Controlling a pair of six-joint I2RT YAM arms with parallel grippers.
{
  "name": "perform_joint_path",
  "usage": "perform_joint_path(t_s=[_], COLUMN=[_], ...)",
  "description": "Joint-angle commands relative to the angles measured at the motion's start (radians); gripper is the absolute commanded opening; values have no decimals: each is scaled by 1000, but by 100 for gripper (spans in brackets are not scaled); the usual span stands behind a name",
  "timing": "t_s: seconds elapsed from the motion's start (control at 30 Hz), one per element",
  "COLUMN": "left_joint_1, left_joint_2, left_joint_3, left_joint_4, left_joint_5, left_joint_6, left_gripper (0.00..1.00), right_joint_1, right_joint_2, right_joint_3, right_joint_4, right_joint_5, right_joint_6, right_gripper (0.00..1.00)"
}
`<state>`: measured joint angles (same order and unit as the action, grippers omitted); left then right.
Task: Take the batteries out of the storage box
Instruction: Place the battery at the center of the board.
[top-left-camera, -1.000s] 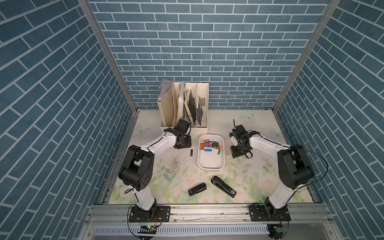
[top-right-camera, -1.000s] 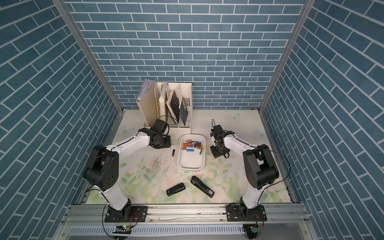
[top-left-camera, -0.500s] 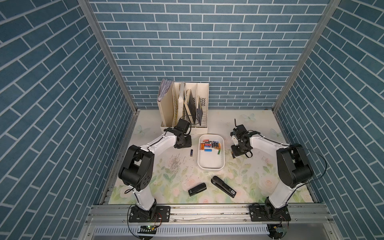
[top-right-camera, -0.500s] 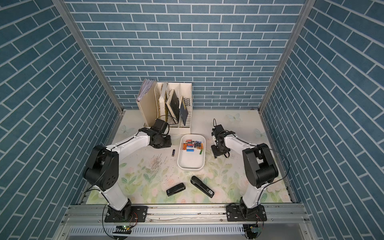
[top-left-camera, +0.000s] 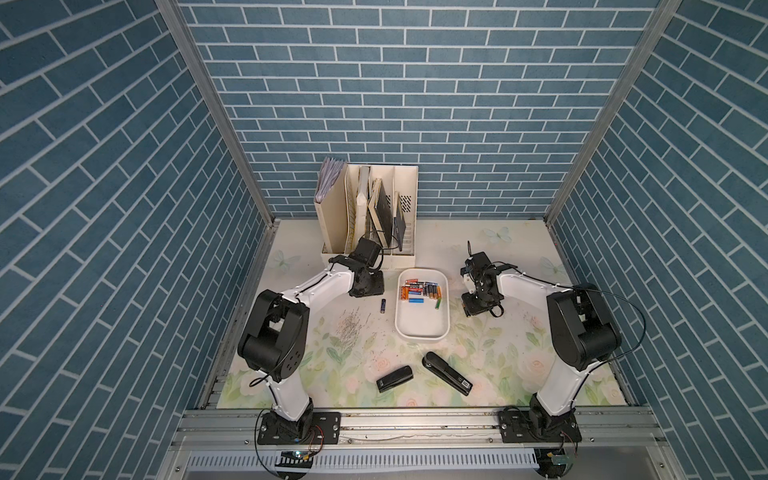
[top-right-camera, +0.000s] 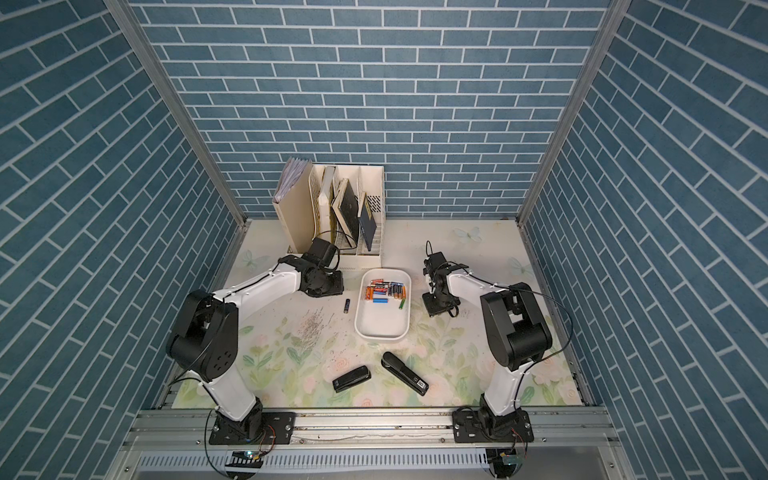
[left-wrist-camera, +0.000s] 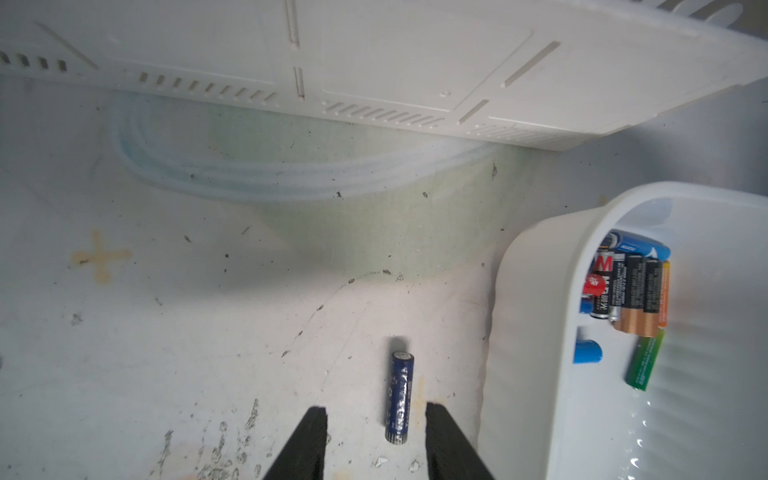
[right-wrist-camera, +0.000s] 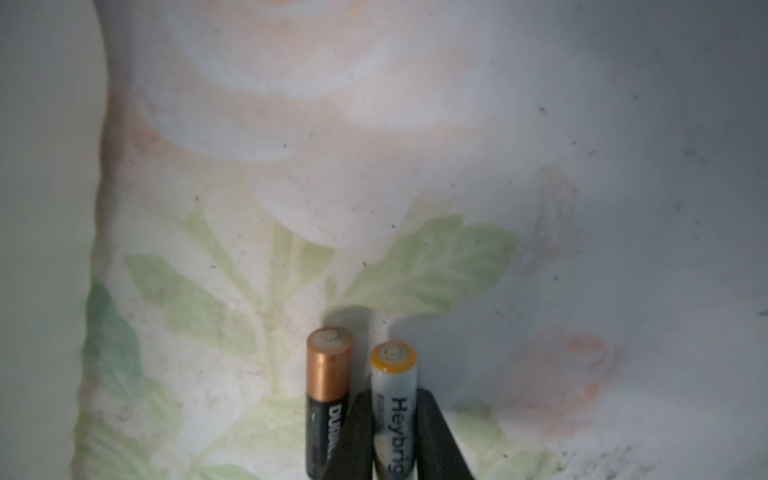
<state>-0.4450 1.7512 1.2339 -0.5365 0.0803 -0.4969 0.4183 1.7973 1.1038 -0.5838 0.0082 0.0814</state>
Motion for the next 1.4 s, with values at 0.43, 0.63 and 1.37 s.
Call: perform_joint_path(t_s=[0.43,0.63,1.37], left_joint_1=[-10,-11,-14], left_joint_2=[21,19,14], left_joint_3=[8,7,2], left_joint_4=[-11,-13,-10], left_joint_5=[-2,-2,-3], left_joint_6=[5,5,4], left_gripper=[45,45,46], right_joint_1=[-7,-8,-12], right_joint_2=[14,16,4], right_joint_3=[-19,-18,-16], right_joint_4=[6,7,-4], right_joint_5=[26,31,36], right_joint_6=[41,59,72], right_gripper=[21,20,24])
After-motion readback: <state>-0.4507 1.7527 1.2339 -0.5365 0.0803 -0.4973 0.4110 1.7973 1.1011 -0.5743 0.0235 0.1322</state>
